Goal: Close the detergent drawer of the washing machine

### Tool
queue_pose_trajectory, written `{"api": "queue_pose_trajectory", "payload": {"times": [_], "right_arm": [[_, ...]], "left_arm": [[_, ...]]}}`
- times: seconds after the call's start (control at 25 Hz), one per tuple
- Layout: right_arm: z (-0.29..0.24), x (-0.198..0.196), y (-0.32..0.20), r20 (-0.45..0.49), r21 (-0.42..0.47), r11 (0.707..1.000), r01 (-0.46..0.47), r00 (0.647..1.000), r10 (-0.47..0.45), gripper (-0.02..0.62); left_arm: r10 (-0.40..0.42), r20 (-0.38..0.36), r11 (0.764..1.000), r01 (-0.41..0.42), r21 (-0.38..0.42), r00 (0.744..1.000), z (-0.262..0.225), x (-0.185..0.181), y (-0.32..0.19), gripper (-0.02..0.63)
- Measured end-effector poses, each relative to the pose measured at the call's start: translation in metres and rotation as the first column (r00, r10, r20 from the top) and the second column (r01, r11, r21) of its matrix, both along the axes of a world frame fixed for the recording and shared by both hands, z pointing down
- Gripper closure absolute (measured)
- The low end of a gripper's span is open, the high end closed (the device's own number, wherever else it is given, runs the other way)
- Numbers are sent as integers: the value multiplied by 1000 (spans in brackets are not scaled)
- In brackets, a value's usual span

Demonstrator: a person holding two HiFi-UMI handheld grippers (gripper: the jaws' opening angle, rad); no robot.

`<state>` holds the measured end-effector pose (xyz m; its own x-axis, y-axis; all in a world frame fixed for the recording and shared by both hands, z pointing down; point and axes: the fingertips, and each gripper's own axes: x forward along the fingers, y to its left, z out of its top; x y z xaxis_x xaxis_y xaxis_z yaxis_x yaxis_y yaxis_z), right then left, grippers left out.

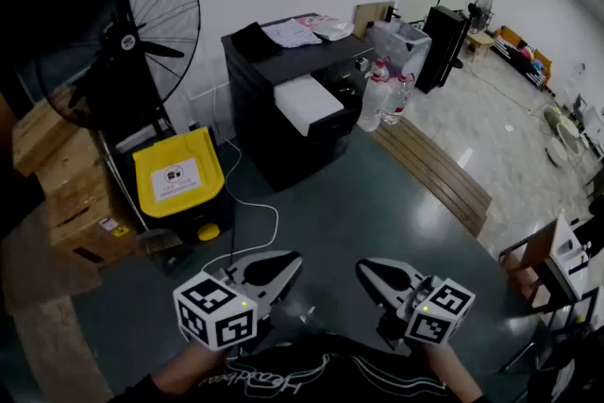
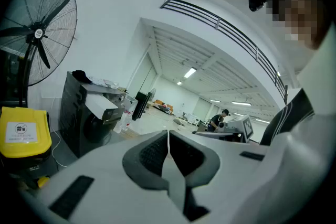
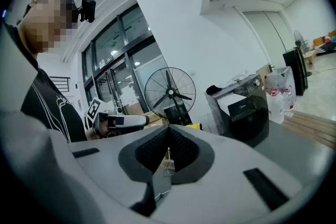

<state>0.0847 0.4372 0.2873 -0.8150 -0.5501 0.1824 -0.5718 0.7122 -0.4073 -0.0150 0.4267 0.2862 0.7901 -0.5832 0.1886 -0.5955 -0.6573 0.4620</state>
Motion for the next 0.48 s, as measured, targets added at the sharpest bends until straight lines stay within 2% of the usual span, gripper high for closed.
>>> {"api": "queue_pose_trajectory", "payload": {"times": [0.16,0.48], "right_arm": [[2,-7,-6,16,-15,1000,-17,1000,17,569],[8,-27,-7,-41,28,998,-53,998,54,569]], "left_arm": [[5,-9,1000,-5,-1,1000,1,-9,-4,575],[1,-4,1000,-1,13,1000,6,-39,-7,575]]}}
